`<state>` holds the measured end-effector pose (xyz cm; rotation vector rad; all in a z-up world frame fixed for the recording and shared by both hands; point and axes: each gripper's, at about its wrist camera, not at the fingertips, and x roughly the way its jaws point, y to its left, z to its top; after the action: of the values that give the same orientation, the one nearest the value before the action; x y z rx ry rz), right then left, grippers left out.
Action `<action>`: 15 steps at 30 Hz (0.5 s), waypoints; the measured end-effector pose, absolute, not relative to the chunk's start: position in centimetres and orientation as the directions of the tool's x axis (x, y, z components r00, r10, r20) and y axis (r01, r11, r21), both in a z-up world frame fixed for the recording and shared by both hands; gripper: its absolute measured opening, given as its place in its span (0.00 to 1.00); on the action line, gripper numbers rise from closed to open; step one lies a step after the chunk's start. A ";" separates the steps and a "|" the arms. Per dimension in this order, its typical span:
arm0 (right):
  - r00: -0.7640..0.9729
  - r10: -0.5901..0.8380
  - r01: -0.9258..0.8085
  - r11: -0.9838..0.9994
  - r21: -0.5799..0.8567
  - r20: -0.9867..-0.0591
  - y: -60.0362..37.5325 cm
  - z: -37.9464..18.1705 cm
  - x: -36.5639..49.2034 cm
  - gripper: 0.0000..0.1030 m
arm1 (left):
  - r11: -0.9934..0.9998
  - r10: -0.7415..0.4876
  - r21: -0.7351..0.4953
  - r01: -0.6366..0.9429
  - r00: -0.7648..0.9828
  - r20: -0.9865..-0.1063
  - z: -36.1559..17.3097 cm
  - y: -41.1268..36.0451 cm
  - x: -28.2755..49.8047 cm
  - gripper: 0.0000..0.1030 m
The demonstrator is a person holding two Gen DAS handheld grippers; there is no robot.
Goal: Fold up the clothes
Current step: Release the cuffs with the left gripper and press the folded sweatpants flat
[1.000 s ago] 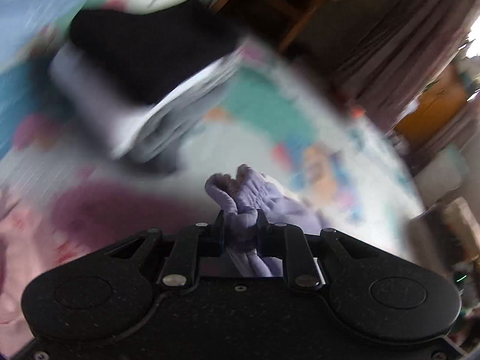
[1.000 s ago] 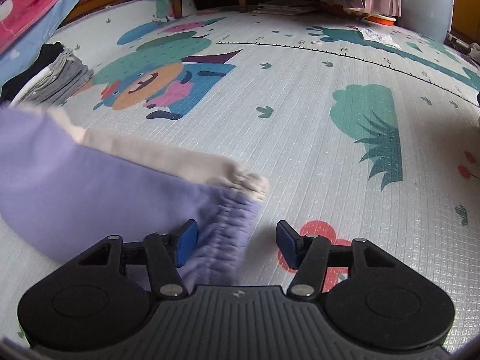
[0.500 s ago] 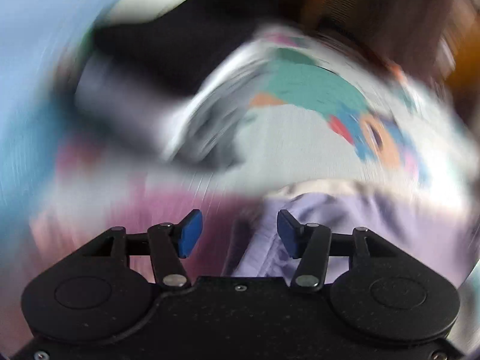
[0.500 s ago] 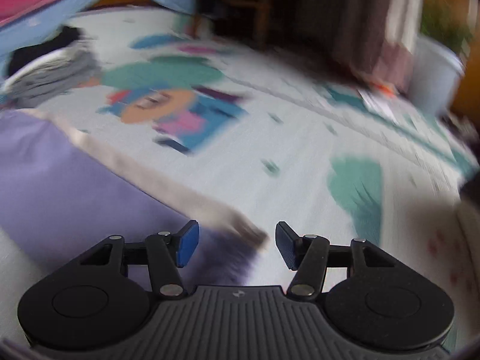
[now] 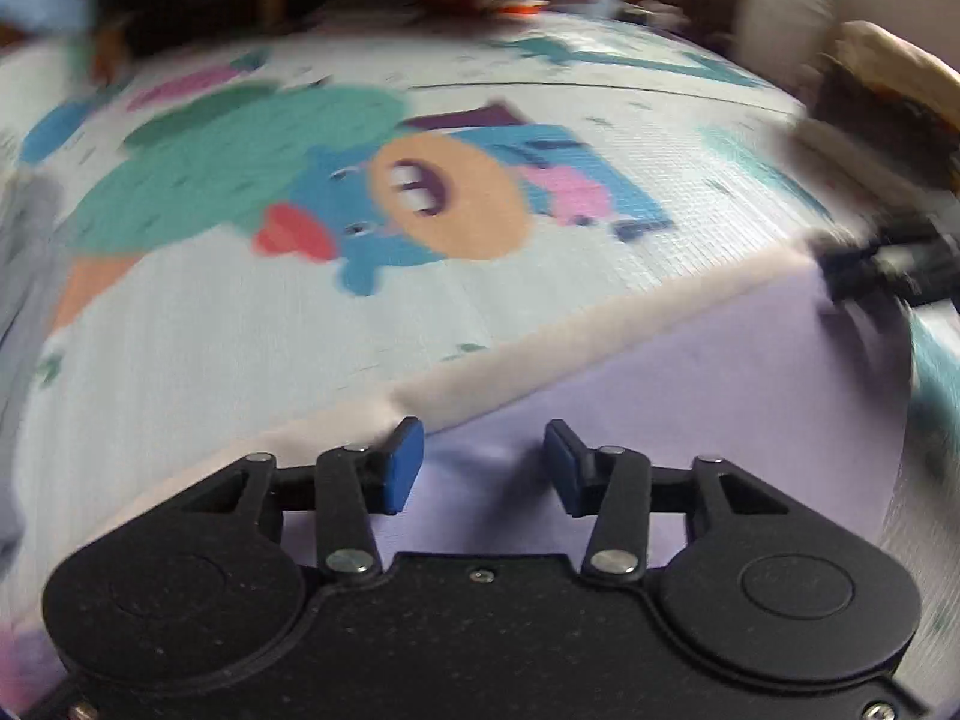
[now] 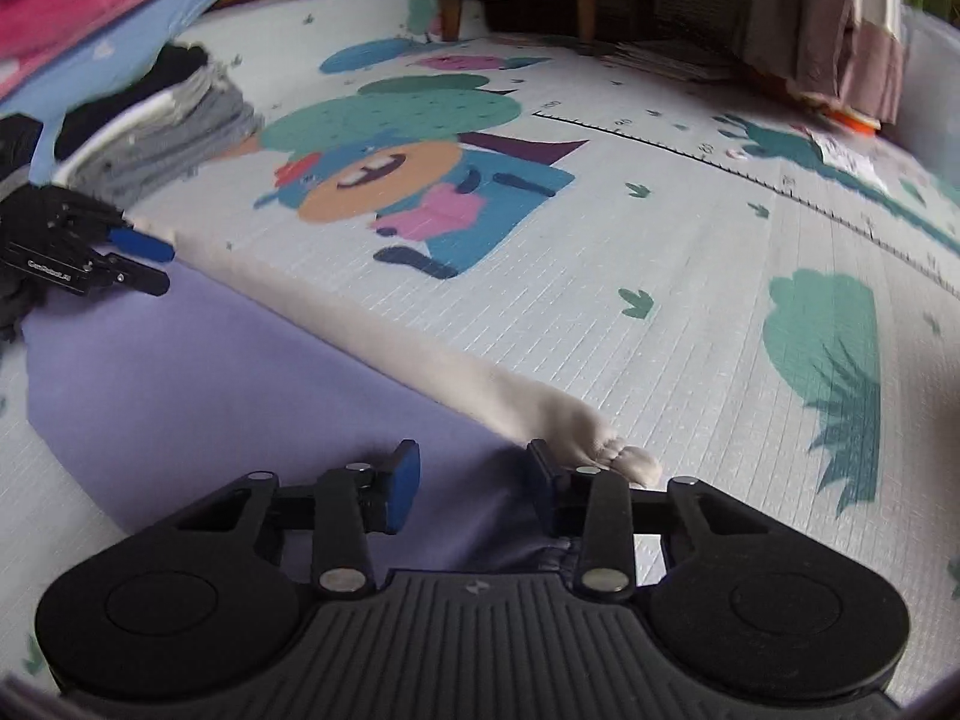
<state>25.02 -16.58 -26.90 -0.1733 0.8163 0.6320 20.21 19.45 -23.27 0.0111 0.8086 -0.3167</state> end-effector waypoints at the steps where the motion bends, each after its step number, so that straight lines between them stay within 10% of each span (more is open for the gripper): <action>1: 0.519 0.460 -0.585 0.806 0.093 -0.721 -16.5 -26.9 24.8 0.41 | 0.952 -0.288 -0.129 0.279 0.658 -0.696 -22.8 19.6 20.2 0.43; 8: 0.512 0.451 -0.551 0.825 0.124 -0.731 -16.3 -26.9 25.0 0.48 | 0.967 -0.205 -0.061 0.246 0.618 -0.759 -23.8 18.4 22.2 0.43; 15: 0.541 0.503 -0.615 0.783 0.092 -0.674 -15.8 -24.6 23.6 0.54 | 0.967 -0.254 -0.155 0.202 0.727 -0.637 -18.5 22.5 13.7 0.44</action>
<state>23.56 -15.83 -24.64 -0.1633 0.7455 0.6676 13.69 22.50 -18.47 -0.0766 0.7135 -0.2521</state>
